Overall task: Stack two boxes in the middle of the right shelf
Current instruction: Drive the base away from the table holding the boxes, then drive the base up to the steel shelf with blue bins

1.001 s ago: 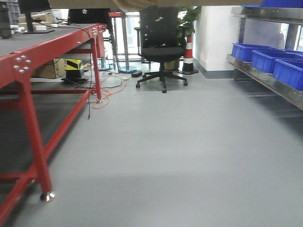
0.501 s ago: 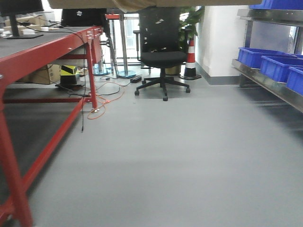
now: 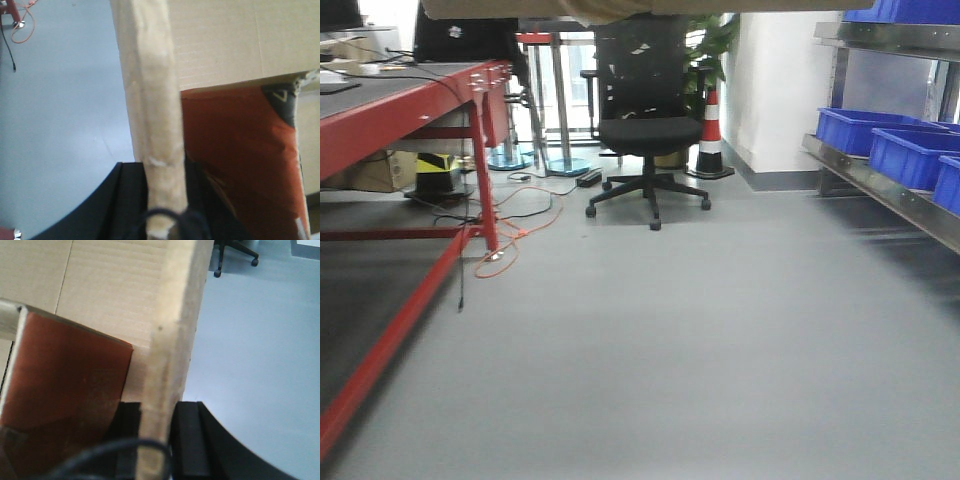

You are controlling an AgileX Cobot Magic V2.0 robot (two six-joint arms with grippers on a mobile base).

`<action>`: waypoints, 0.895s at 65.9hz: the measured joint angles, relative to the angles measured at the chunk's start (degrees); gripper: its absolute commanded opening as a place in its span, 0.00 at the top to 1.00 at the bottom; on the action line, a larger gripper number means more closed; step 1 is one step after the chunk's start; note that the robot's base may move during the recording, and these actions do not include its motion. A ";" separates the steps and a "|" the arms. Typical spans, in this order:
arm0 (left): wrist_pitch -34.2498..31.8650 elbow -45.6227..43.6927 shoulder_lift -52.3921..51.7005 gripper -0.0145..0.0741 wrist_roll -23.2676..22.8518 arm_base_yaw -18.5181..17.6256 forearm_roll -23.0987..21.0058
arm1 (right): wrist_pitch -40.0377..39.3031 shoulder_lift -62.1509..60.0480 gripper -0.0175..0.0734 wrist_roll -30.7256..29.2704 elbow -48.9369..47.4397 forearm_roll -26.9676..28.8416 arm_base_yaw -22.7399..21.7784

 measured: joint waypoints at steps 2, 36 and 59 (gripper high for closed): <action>0.00 0.00 0.00 0.96 0.00 0.00 0.00 | 0.00 0.00 0.98 0.00 0.00 0.00 0.00; 0.00 0.00 0.00 0.96 0.00 0.00 0.11 | 0.00 0.00 0.98 0.00 0.00 0.00 0.00; 0.00 0.00 0.00 0.96 0.00 0.00 0.33 | -0.11 0.10 0.98 0.00 0.00 0.00 0.00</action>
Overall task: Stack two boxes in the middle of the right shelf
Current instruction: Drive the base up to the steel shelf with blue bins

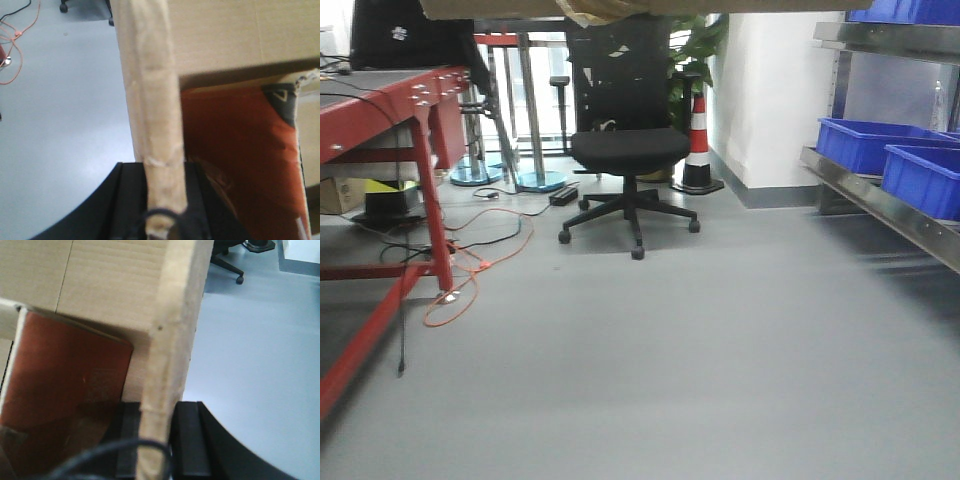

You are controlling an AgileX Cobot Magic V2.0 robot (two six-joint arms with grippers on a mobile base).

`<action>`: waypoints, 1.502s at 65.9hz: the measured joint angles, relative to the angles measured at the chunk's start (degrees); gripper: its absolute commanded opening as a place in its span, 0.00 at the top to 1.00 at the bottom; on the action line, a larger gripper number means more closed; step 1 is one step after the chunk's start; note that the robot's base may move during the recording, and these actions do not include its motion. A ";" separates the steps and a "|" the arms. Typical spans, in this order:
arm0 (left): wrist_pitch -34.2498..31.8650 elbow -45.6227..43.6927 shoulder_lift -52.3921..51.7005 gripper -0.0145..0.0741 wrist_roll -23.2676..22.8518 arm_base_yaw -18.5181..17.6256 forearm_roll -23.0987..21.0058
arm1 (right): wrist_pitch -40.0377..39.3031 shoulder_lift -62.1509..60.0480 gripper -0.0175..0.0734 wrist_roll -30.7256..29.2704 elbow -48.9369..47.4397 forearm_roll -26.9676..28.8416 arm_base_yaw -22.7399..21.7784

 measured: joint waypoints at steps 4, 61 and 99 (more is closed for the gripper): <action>0.00 0.00 0.00 0.96 0.00 0.00 0.02 | -0.26 0.00 0.98 0.00 0.00 0.10 0.00; 0.10 0.00 0.34 0.96 -0.04 0.00 1.32 | -2.38 3.42 0.98 -0.10 0.00 0.65 0.12; 0.10 0.00 0.44 0.96 -0.04 0.00 1.45 | -2.51 3.55 0.98 -0.30 0.00 0.65 0.22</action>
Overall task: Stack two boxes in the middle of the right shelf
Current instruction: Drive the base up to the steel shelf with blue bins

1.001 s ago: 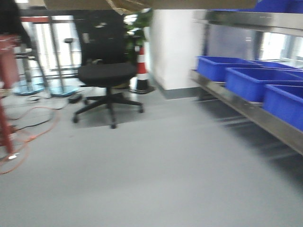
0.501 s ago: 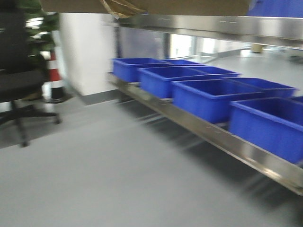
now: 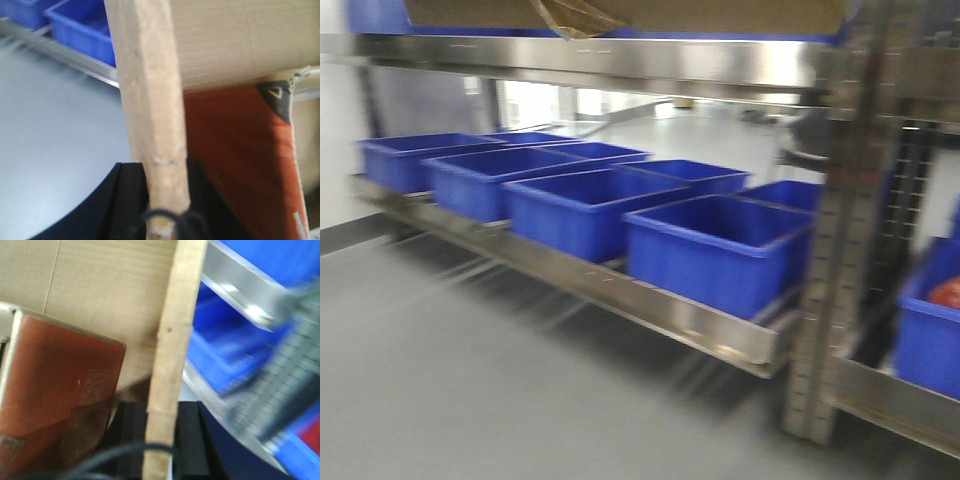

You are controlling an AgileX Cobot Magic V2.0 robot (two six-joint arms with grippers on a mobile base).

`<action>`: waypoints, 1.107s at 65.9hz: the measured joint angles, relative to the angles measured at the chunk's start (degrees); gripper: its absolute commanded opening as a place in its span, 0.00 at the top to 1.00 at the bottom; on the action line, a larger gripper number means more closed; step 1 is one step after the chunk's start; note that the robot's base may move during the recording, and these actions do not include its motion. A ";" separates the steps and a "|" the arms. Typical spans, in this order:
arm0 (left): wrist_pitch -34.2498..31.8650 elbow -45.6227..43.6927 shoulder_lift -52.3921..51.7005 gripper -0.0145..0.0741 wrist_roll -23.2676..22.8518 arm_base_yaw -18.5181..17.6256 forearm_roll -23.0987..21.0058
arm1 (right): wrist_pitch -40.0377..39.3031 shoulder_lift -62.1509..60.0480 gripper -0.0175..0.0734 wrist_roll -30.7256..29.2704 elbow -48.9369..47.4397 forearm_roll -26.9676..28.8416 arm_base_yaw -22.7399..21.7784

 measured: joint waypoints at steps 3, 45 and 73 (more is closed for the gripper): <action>0.00 0.00 0.00 0.96 0.00 0.00 0.00 | 0.00 0.00 0.98 0.00 0.00 0.00 0.00; 0.00 0.00 0.02 0.96 -0.10 0.00 0.11 | 0.00 0.00 0.98 0.00 0.00 0.00 0.00; 0.00 0.00 0.02 0.96 -0.10 0.00 0.11 | 0.00 0.00 0.98 0.00 0.00 0.00 0.00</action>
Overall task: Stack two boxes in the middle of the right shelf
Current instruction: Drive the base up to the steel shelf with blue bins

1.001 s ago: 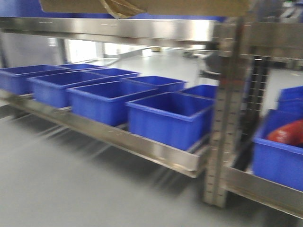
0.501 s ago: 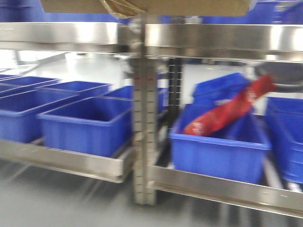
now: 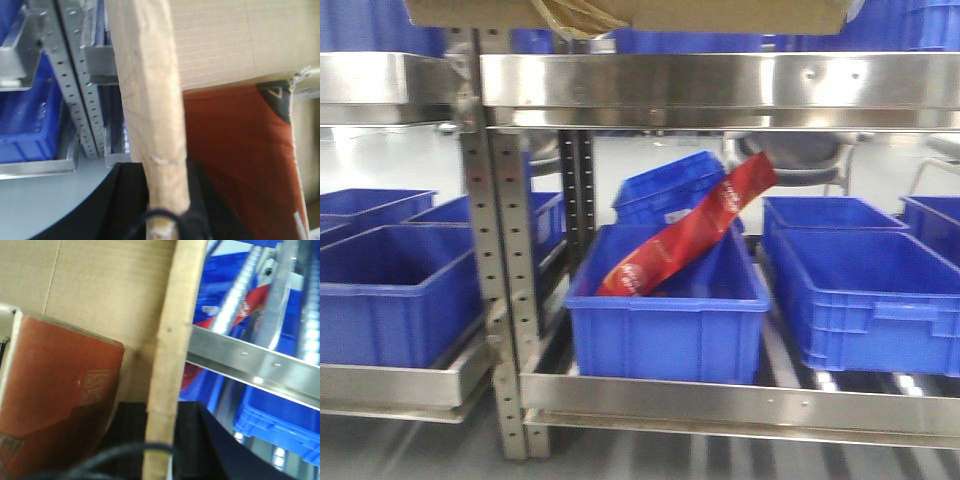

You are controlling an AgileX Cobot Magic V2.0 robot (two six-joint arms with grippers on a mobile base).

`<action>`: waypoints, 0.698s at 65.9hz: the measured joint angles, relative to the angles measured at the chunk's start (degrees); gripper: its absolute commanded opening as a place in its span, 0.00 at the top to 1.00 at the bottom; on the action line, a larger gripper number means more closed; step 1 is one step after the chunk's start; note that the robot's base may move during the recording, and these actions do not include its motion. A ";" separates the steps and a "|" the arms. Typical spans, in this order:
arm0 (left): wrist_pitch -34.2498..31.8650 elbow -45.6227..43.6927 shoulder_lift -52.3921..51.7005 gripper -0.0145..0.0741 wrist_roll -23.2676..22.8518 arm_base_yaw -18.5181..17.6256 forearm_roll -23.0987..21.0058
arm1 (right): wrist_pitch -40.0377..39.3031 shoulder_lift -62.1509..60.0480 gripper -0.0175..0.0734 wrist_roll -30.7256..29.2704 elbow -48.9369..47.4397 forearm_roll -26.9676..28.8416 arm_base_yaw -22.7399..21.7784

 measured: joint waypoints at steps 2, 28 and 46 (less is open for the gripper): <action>0.00 0.00 0.00 0.96 0.00 0.00 0.00 | 0.00 0.00 0.98 0.00 0.00 0.00 0.00; 0.00 0.00 0.00 0.96 0.00 0.00 0.00 | 0.00 0.00 0.98 0.00 0.00 0.00 0.00; 0.00 0.00 0.00 0.96 0.00 0.00 0.00 | 0.00 0.00 0.98 0.00 0.00 0.00 0.00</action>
